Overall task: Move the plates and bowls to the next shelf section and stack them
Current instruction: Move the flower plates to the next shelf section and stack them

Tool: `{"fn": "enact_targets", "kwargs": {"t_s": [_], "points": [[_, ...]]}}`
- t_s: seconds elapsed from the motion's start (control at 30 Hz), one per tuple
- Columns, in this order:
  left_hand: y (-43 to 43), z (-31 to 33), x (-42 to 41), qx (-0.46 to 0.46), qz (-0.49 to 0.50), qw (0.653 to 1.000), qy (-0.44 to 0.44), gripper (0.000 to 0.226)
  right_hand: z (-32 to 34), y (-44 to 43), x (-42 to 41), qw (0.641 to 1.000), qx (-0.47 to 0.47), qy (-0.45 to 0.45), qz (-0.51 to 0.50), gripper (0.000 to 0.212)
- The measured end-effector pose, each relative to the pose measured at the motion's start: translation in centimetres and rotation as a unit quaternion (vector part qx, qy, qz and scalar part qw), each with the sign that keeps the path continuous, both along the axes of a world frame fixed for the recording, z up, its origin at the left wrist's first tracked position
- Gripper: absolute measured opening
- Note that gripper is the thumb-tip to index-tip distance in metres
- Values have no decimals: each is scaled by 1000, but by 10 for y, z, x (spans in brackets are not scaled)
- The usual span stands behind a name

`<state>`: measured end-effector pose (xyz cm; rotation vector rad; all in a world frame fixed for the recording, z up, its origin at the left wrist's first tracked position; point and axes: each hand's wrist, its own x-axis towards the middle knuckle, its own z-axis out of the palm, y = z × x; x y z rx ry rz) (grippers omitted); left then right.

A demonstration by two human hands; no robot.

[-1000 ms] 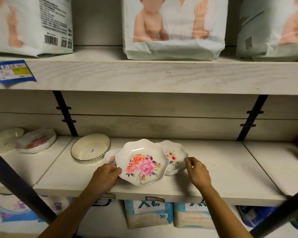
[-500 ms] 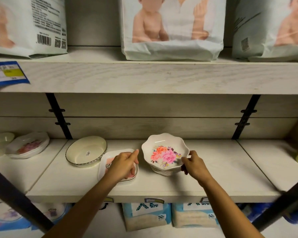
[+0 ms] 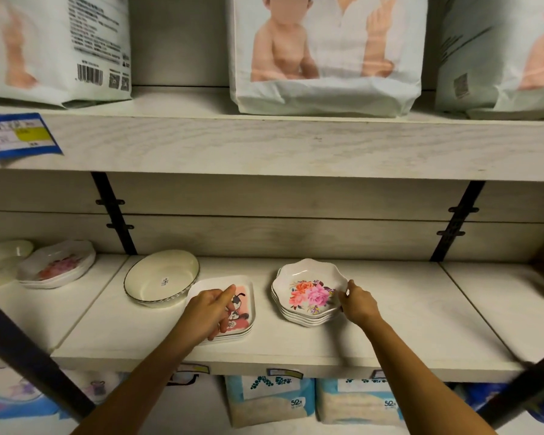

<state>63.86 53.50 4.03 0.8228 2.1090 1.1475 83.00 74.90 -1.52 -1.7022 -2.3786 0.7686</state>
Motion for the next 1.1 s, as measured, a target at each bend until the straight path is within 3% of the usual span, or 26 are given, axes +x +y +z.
{"fn": "enact_targets", "kwargs": {"t_s": [0.17, 0.33, 0.4, 0.5, 0.6, 0.7, 0.8, 1.1], "points": [[-6, -2, -5, -5, 6, 1000, 2, 43, 0, 9, -1, 998, -4, -63, 17, 42], [-11, -1, -6, -2, 10, 1000, -4, 39, 1, 3, 2, 999, -15, -40, -21, 54], [-14, 0, -6, 4, 2, 1000, -1, 35, 10, -8, 6, 998, -5, 20, -53, 56], [-17, 2, -4, 20, -10, 1000, -10, 31, 29, -30, 12, 983, -8, 180, -33, 41], [-21, 7, 0, 52, -15, 998, -30, 27, 52, -64, 20, 930, -79, 359, -5, 23], [-27, 13, 4, 95, -22, 994, -57, 21, 69, -97, 22, 887, -122, 445, 9, 15], [-38, 17, 7, 136, -26, 988, -74, 17, 73, -125, 16, 881, -127, 455, 33, 14], [-106, 27, -24, 196, -37, 978, -67, 17, 89, -207, -24, 911, -63, 382, 140, 22]]}}
